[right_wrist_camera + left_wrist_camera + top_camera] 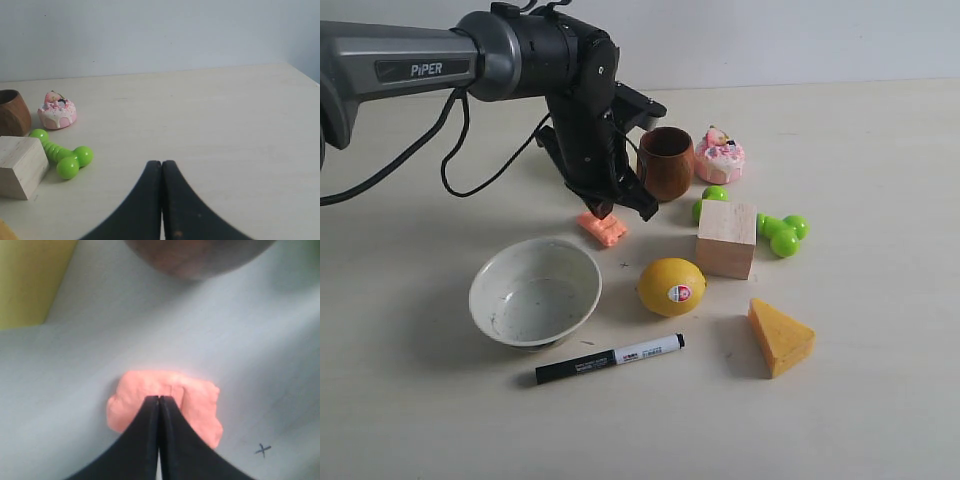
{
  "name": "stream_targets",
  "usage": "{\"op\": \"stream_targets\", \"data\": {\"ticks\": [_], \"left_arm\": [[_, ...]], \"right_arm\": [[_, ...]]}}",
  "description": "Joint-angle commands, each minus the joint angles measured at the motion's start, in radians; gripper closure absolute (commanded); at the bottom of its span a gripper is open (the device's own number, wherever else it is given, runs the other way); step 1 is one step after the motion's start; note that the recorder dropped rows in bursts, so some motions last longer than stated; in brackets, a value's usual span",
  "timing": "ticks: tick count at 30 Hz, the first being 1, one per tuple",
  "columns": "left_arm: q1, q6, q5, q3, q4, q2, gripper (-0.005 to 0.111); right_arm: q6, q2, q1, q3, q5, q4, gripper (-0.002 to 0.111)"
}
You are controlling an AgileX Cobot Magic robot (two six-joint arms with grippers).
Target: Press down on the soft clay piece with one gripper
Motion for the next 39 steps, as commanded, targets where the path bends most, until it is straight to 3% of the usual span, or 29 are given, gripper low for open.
{"op": "stream_targets", "data": {"ticks": [1, 8, 13, 21, 25, 39], "left_arm": [[0.006, -0.002, -0.005, 0.001, -0.007, -0.008, 0.102], [0.006, -0.002, 0.005, 0.001, -0.003, -0.052, 0.098], [0.006, -0.026, 0.010, 0.001, 0.008, -0.133, 0.107], [0.006, -0.063, 0.040, 0.005, 0.022, -0.280, 0.107], [0.006, -0.100, 0.016, 0.074, 0.030, -0.404, 0.107], [0.006, -0.375, -0.545, 0.921, 0.043, -1.133, 0.107]], "right_arm": [[-0.005, -0.005, 0.004, 0.004, -0.006, 0.000, 0.108], [-0.005, -0.005, 0.004, 0.004, -0.006, 0.000, 0.108], [-0.005, -0.005, 0.004, 0.004, -0.006, 0.000, 0.108], [-0.005, -0.005, 0.004, 0.004, -0.006, 0.000, 0.108], [-0.005, -0.005, 0.004, 0.004, -0.006, 0.000, 0.108], [-0.005, -0.005, 0.004, 0.004, -0.006, 0.000, 0.108]]}}
